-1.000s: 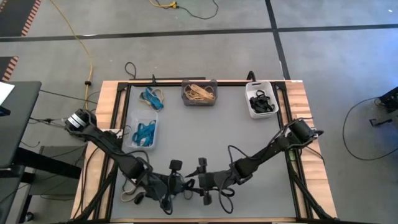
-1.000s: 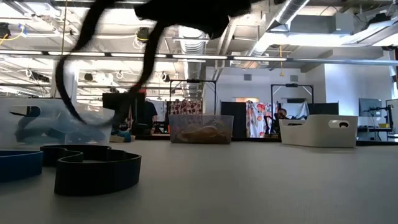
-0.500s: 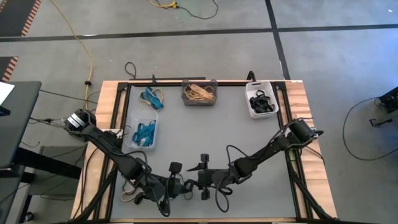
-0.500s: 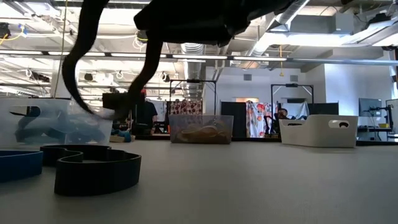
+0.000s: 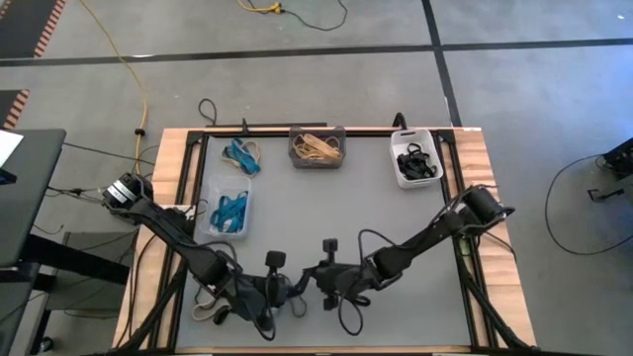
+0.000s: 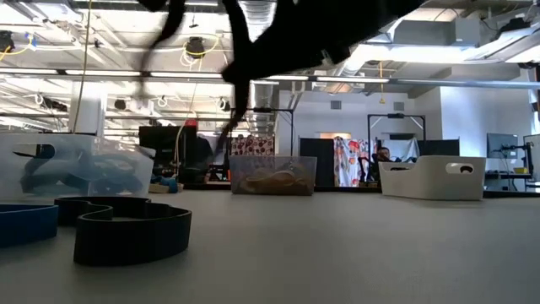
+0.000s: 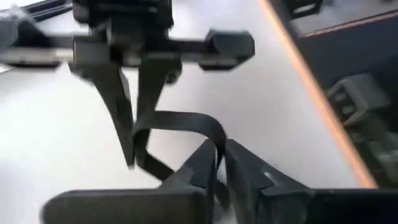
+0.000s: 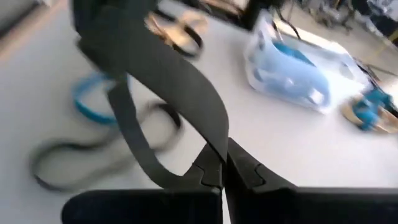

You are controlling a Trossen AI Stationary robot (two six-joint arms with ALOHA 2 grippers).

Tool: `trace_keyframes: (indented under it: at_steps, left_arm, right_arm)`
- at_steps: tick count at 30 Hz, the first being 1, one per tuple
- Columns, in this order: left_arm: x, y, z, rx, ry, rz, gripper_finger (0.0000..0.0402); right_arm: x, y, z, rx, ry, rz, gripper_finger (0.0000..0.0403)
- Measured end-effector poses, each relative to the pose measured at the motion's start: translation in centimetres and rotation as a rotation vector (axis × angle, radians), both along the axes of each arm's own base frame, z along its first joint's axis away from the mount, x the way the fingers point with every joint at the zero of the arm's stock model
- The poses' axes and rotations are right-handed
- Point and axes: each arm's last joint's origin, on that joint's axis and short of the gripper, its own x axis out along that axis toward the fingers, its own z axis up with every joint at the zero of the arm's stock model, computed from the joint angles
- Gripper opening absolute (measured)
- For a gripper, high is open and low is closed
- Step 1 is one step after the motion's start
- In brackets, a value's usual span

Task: Sort rubber bands into baskets
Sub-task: Put the black rubber band into the white bin

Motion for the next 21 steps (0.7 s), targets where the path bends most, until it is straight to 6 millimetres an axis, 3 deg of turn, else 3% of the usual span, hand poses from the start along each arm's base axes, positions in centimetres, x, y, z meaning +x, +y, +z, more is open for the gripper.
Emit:
trace_keyframes:
  at_steps: [4, 9, 21]
  left_arm:
    - [-0.1, 0.3, -0.2, 0.050, -0.002, 0.061, 0.0080]
    - [-0.3, 0.6, -0.5, 0.087, -0.011, 0.116, 0.0138]
    - [-1.7, 2.7, -6.3, 0.028, -0.136, 0.258, 0.0149]
  right_arm:
    - [-1.0, -2.5, 1.8, -0.055, 0.108, -0.062, 0.0024]
    - [-3.4, -7.2, 4.9, -0.086, 0.247, -0.212, 0.0024]
    - [-11.5, -20.9, 11.6, -0.030, 0.417, -0.656, 0.0023]
